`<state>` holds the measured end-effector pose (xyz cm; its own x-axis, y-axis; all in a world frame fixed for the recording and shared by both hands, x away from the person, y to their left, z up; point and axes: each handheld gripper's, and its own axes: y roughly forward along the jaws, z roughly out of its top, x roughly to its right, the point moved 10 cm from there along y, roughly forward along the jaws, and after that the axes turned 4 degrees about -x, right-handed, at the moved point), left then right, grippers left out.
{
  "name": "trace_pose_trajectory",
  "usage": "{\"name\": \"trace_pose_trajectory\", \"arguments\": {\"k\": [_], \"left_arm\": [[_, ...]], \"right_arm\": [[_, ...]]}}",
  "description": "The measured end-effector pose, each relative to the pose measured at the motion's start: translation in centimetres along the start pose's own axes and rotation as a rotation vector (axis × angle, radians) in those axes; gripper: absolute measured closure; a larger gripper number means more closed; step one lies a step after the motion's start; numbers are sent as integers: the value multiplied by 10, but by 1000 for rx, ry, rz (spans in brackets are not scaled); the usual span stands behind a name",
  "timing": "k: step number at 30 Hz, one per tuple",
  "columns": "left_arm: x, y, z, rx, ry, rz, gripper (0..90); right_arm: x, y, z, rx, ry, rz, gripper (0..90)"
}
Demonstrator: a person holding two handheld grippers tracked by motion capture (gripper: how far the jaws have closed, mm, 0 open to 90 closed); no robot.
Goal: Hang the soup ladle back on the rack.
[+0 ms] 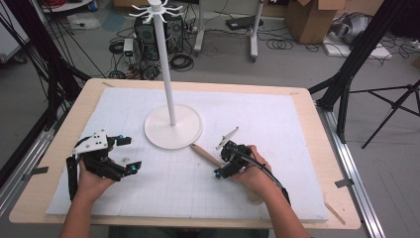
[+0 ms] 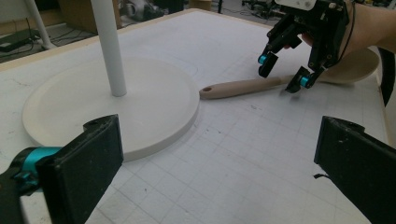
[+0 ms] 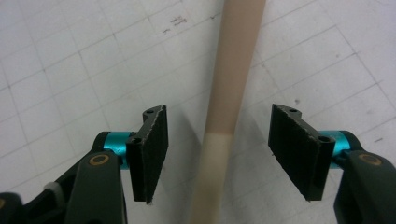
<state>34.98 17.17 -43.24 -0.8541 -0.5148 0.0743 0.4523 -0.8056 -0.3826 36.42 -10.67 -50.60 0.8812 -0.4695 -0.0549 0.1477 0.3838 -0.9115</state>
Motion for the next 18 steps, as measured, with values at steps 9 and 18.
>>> {"name": "trace_pose_trajectory", "arguments": {"k": [9, 18], "left_arm": [[2, 3, 0, -6, 5, -11, 17], [3, 4, -1, -11, 5, -8, 16]], "right_arm": [[1, 0, -1, -5, -5, -8, 525], [1, -1, -1, -9, -16, -29, 653]]}}
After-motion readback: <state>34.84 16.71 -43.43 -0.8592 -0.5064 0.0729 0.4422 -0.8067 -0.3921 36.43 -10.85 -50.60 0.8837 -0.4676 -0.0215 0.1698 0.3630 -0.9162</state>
